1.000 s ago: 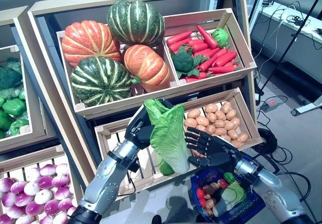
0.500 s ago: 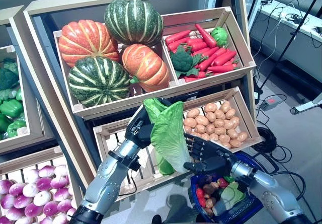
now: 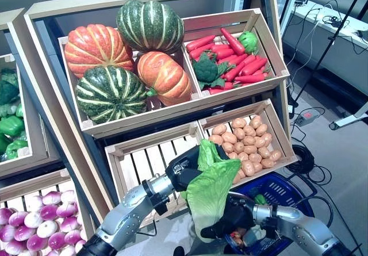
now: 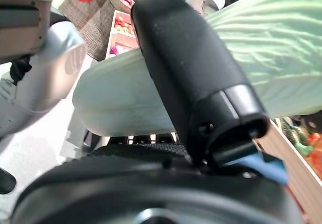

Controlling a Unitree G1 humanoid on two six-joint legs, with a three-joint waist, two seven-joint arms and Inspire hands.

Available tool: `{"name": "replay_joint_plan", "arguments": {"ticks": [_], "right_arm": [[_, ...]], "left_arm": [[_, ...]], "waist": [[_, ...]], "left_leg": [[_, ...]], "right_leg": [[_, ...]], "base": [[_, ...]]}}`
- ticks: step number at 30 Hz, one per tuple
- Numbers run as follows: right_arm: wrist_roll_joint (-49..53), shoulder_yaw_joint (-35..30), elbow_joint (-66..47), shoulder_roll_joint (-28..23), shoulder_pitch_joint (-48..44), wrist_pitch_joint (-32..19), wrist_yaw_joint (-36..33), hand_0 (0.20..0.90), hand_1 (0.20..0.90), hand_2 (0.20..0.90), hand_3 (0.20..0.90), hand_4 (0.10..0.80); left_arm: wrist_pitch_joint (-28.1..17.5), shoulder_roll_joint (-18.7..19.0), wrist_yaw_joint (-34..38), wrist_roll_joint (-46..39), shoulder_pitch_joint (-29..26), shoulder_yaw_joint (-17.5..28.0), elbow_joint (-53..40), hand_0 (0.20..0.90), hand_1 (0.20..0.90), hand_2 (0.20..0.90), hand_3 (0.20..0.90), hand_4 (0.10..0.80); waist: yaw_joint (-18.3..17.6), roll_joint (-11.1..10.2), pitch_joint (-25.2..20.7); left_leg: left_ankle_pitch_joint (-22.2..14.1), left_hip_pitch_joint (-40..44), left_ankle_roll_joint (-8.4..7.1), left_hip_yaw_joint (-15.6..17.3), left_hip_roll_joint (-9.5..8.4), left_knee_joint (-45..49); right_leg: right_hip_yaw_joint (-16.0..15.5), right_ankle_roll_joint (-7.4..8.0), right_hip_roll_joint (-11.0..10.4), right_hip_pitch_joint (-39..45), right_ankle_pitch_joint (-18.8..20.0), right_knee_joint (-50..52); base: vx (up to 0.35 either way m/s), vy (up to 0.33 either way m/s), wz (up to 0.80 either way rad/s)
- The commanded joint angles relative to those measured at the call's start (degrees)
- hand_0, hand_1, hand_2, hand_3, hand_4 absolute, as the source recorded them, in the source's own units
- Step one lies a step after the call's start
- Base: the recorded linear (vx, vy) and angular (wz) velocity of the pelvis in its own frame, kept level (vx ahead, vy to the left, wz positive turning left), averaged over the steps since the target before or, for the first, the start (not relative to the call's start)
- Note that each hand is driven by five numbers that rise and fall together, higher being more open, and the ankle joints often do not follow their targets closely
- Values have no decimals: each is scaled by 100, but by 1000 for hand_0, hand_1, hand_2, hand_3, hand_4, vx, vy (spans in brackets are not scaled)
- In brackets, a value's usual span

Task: Put vegetables into the basket

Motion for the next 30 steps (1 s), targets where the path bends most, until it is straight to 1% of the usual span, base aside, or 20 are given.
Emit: {"name": "replay_joint_plan", "arguments": {"ticks": [1,7,9,10,11,12,13,15,17,18,19,20,21,25,28,30], "right_arm": [[338,199,-485,473,-655,-380,334,300,300,300,300,400],[598,91,-520,539,-437,-383,11,300,300,300,300,400],[694,-18,-523,560,-303,-442,-334,300,300,300,300,400],[680,-40,-517,559,-284,-486,-399,300,300,300,300,400],[652,-84,-512,543,-262,-620,-613,300,300,300,300,400],[751,-163,-474,510,-293,-818,-1038,300,300,300,300,400],[873,-288,-403,459,-387,-1018,-1386,300,300,300,300,400],[1076,-532,-271,467,-489,-1294,-1835,300,300,300,300,400],[1133,-838,-146,509,-543,-1701,-2253,300,300,300,300,400],[1130,-926,-124,510,-559,-1735,-2299,300,300,300,300,400],[1196,-1043,-96,516,-576,-1851,-2496,300,300,300,300,400],[1270,-1329,-42,554,-543,-2197,-2879,300,300,300,300,400],[1250,-1558,4,603,-497,-2428,-3021,300,300,300,300,400],[1226,-2249,-49,810,-257,-3240,-3847,300,300,300,300,400],[1181,-2559,-89,1006,-227,-3582,-4170,300,300,300,300,400],[1177,-2895,-60,1204,-217,-3879,-4622,300,300,300,300,400]], "left_arm": [[-360,-468,-604,-750,-732,-369,-678,300,300,300,300,400],[-333,-391,-474,-620,-514,-306,-674,300,300,300,300,400],[-497,-309,-352,-367,-367,-210,-634,300,300,300,300,400],[-531,-280,-326,-335,-341,-186,-644,300,300,300,300,400],[-623,-220,-249,-229,-304,-133,-651,300,300,300,300,400],[-784,-127,-73,-93,-328,-86,-609,799,799,799,799,733],[-926,-39,116,-92,-404,-28,-580,900,900,900,900,800],[-1054,3,347,-54,-501,93,-545,900,900,900,900,800],[-1318,55,675,211,-566,245,-471,900,900,900,900,800],[-1379,61,764,259,-586,273,-455,900,900,900,900,800],[-1431,63,946,319,-610,315,-432,900,900,900,900,800],[-1503,53,1182,403,-586,470,-400,900,900,900,900,800],[-1592,29,1340,558,-563,583,-333,900,900,900,900,800],[-1653,-47,1504,956,-355,835,-221,900,900,900,900,800],[-1752,-107,1661,1339,-315,879,-188,900,900,900,900,800],[-1887,-111,1953,1744,-354,913,-121,900,900,900,900,800]], "waist": [[-16,-245,-418],[-8,-227,-366],[5,-208,-289],[7,-201,-260],[10,-180,-184],[13,-154,-52],[1,-121,128],[-37,-72,388],[-91,-20,703],[-106,-11,786],[-126,3,895],[-164,40,1128],[-185,53,1290],[-260,43,1690],[-293,44,1872],[-320,30,2078]], "left_leg": [[-308,-37,-16,-89,-76,10],[-292,-87,4,-110,-107,10],[-265,-175,6,-144,-119,10],[-256,-207,7,-147,-121,10],[-234,-297,12,-155,-130,10],[-185,-453,18,-164,-132,10],[-126,-613,23,-165,-135,10],[-64,-807,48,-151,-149,10],[18,-1038,56,-126,-153,33],[37,-1097,56,-113,-153,48],[66,-1173,56,-94,-153,70],[114,-1338,63,-56,-157,127],[135,-1444,60,-32,-155,161],[171,-1770,50,22,-124,335],[199,-1909,47,69,-120,349],[218,-2132,30,117,-122,428]], "right_leg": [[-23,70,-151,258,-39,27],[2,70,-136,209,-34,31],[3,71,-131,127,-28,46],[4,71,-131,93,-28,55],[15,64,-122,-5,-29,82],[26,53,-111,-188,-27,154],[14,39,-99,-371,-16,216],[24,6,-68,-595,-3,286],[75,-39,-24,-842,29,358],[79,-49,-18,-900,41,375],[84,-62,-10,-975,57,401],[101,-94,19,-1129,62,474],[95,-104,31,-1224,62,515],[90,-140,72,-1531,71,663],[81,-145,91,-1694,93,709],[55,-148,100,-1882,108,780]], "base": [[38,-7,-1],[34,-10,0],[5,-15,0],[-55,-29,0],[-172,-30,-1],[-304,-24,-1],[-353,-2,-2],[-305,15,-1],[-266,13,0],[-199,13,-2],[-237,14,-4],[-277,4,-5],[-271,-10,-5],[-160,-21,-3],[-144,-9,-10],[-172,-21,-6]]}}
